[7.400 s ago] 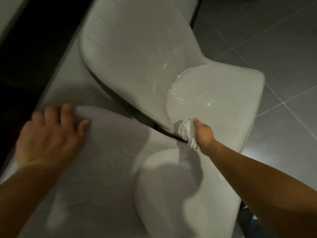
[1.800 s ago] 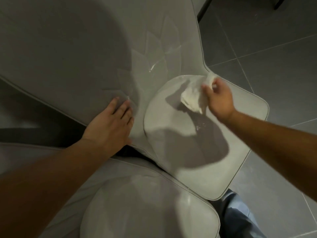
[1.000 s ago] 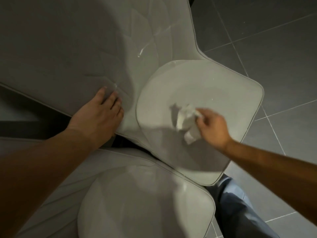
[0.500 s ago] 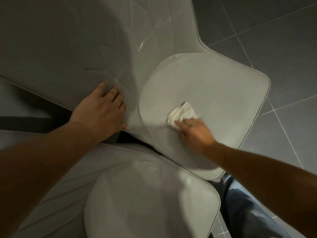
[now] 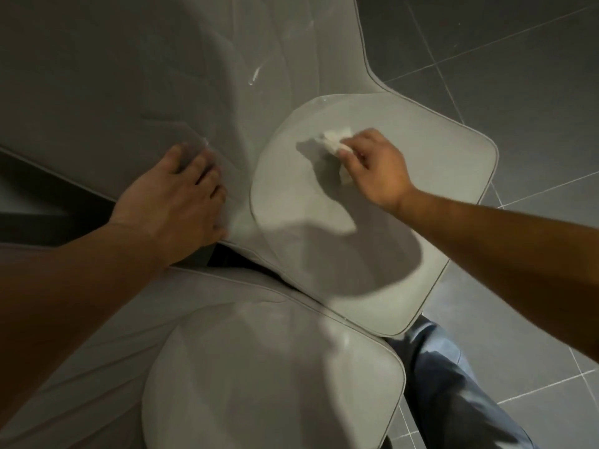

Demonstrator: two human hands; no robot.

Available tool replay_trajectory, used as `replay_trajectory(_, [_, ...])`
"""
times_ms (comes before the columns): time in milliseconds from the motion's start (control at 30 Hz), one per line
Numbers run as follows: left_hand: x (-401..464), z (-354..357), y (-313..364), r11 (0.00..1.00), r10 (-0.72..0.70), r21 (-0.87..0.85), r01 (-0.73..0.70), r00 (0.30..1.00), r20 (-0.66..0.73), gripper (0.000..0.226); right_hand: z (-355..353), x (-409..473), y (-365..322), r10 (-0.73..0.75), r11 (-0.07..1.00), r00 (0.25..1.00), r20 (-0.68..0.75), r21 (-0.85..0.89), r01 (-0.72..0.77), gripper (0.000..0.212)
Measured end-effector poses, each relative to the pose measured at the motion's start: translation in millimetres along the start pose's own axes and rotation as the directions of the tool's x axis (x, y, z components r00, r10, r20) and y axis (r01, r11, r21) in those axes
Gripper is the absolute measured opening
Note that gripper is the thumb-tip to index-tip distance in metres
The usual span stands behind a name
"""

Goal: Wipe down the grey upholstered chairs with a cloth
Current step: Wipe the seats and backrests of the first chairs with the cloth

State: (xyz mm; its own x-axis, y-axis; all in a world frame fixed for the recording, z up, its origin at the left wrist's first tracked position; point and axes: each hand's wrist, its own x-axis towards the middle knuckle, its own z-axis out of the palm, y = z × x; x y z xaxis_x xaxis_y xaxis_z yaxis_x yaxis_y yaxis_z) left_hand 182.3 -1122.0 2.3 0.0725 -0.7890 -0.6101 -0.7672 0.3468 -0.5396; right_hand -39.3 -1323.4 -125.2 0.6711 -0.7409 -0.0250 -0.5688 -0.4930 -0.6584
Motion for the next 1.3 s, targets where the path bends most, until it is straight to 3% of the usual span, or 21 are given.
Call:
replay_trajectory(133, [1, -2, 1, 1.0, -0.003, 0.013, 0.003, 1.0, -0.002, 0.072, 33, 24, 1, -0.136, 0.956, 0.957, 0.256, -0.221, 0.195, 0.033])
replay_trajectory(200, [1, -2, 0, 1.0, -0.004, 0.018, 0.004, 1.0, 0.002, 0.072, 60, 8, -9, -0.145, 0.931, 0.942, 0.303, -0.281, 0.234, 0.034])
replay_trajectory(367, [0, 0, 0, 1.0, 0.005, 0.022, -0.005, 1.0, 0.019, 0.073, 102, -95, -52, -0.317, 0.861, 0.844, 0.433, -0.241, 0.447, 0.034])
replay_trajectory(467, [1, 0, 1, 1.0, 0.002, 0.014, -0.002, 1.0, 0.025, 0.074, 87, -138, -57, -0.122, 0.993, 0.887, 0.445, 0.058, 0.107, 0.032])
replay_trajectory(567, [0, -1, 1, 1.0, 0.008, 0.006, -0.008, 0.999, 0.037, 0.075, 57, -124, -39, 0.159, 0.924, 0.912, 0.379, 0.268, -0.272, 0.021])
replay_trajectory(633, [0, -2, 1, 1.0, 0.005, 0.007, -0.005, 0.999, 0.051, 0.076, 27, -92, -24, 0.255, 0.845, 0.932, 0.257, 0.409, -0.344, 0.019])
replay_trajectory(767, [1, -4, 6, 1.0, 0.006, 0.015, -0.008, 0.994, 0.106, 0.075, -32, -12, 10, 0.294, 0.907, 0.955, -0.021, 0.321, -0.272, 0.023])
replay_trajectory(900, [14, -7, 21, 0.998, 0.022, -0.056, -0.011, 0.982, 0.187, 0.069, -47, 40, 38, 0.187, 0.982, 0.98, -0.063, -0.023, -0.189, 0.032])
replay_trajectory(967, [30, -10, 35, 0.982, 0.026, -0.188, 0.012, 0.979, 0.2, 0.063, -37, 53, 44, 0.122, 0.983, 0.992, -0.011, -0.139, -0.123, 0.033])
replay_trajectory(1067, [54, -15, 58, 0.899, -0.043, -0.427, 0.094, 0.991, 0.128, 0.061, -8, 52, 41, -0.006, 0.973, 0.984, 0.179, -0.224, 0.047, 0.035])
replay_trajectory(1167, [77, -8, 80, 0.817, -0.117, -0.56, 0.137, 0.991, 0.073, 0.065, 24, 38, 35, -0.154, 0.945, 0.932, 0.329, -0.226, 0.236, 0.035])
replay_trajectory(1300, [103, 12, 99, 0.659, -0.232, -0.697, 0.283, 0.958, 0.169, 0.08, 53, 31, 32, -0.301, 0.868, 0.823, 0.482, -0.22, 0.446, 0.042])
